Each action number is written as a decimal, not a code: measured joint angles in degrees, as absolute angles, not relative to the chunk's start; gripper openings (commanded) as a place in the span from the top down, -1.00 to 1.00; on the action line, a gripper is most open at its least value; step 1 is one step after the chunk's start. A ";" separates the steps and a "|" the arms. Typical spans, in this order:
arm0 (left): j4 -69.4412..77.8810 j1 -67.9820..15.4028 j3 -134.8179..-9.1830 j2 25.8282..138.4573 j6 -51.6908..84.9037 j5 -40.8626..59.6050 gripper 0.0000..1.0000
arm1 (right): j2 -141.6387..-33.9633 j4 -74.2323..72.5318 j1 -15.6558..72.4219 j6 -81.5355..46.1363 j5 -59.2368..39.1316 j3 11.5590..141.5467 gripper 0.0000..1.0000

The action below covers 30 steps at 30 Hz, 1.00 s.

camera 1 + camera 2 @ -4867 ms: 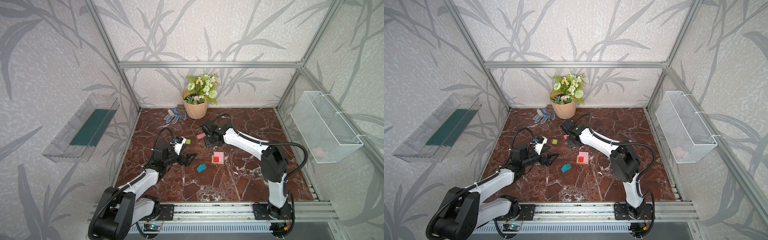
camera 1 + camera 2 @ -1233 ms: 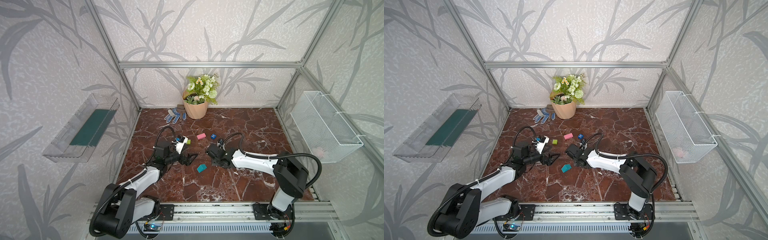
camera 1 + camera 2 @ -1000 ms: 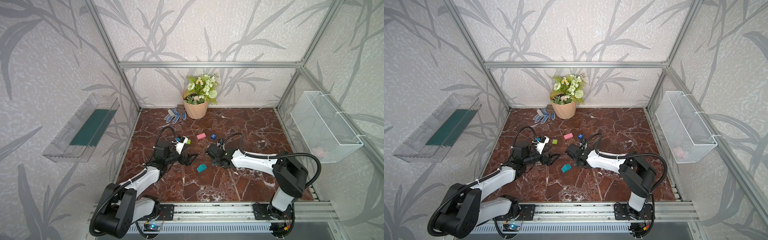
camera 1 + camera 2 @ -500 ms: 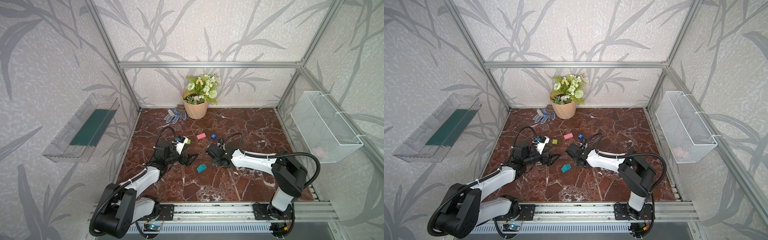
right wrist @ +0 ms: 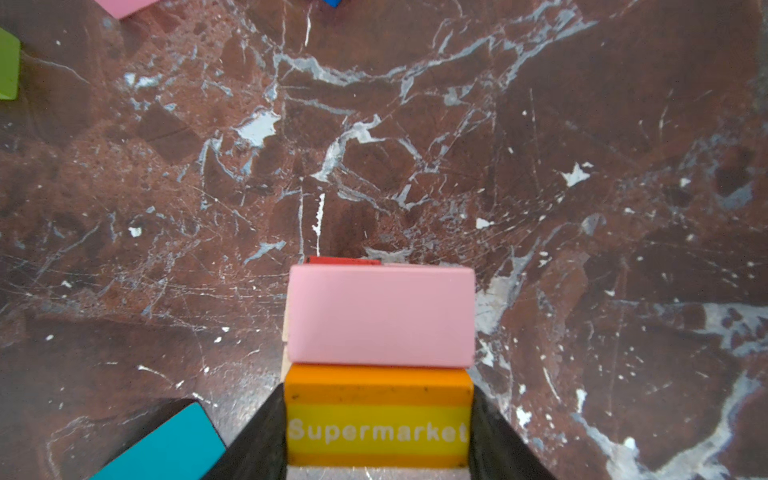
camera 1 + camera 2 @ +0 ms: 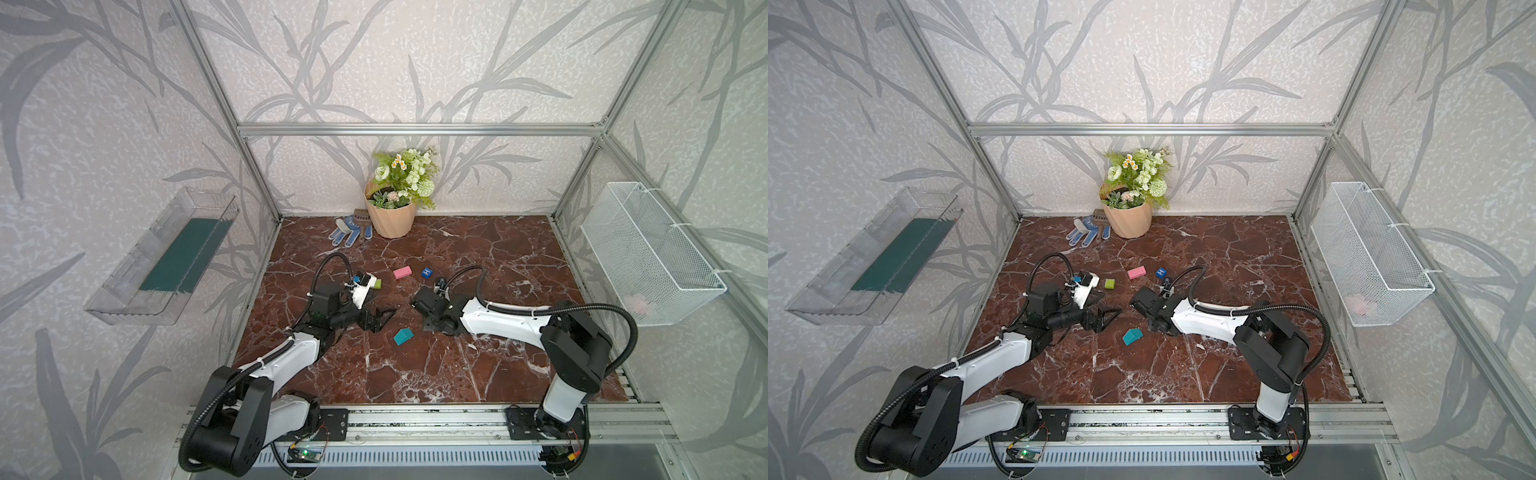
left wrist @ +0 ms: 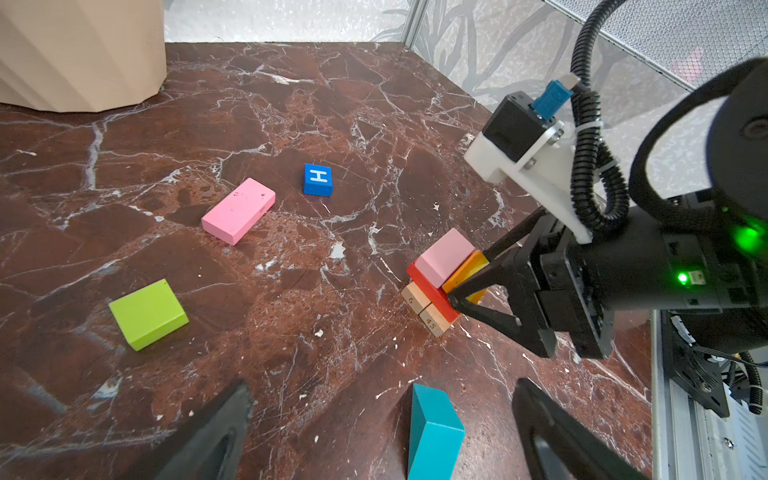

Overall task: Build the wood block tower
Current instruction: 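Lower the Supermarket block against the side of the stack nearest the robot, then open the right gripper to release the Supermarket block beside the stack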

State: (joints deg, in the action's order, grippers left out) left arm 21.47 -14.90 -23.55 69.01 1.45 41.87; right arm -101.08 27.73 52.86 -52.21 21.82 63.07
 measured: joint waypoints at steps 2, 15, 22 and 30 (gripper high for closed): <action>21.45 -14.90 -23.55 69.01 1.45 41.87 -0.99 | -101.10 27.79 52.86 -52.21 21.82 63.16 -0.19; 21.43 -14.92 -23.55 69.01 1.45 41.87 -0.98 | -101.23 28.40 52.86 -51.96 21.76 63.40 -0.43; 21.43 -14.92 -23.55 69.01 1.45 41.87 -0.98 | -101.21 28.47 52.86 -51.20 21.06 63.40 -0.48; 21.41 -14.96 -23.68 69.23 1.45 41.87 -0.98 | -99.79 27.70 52.86 -50.63 20.45 63.05 -0.49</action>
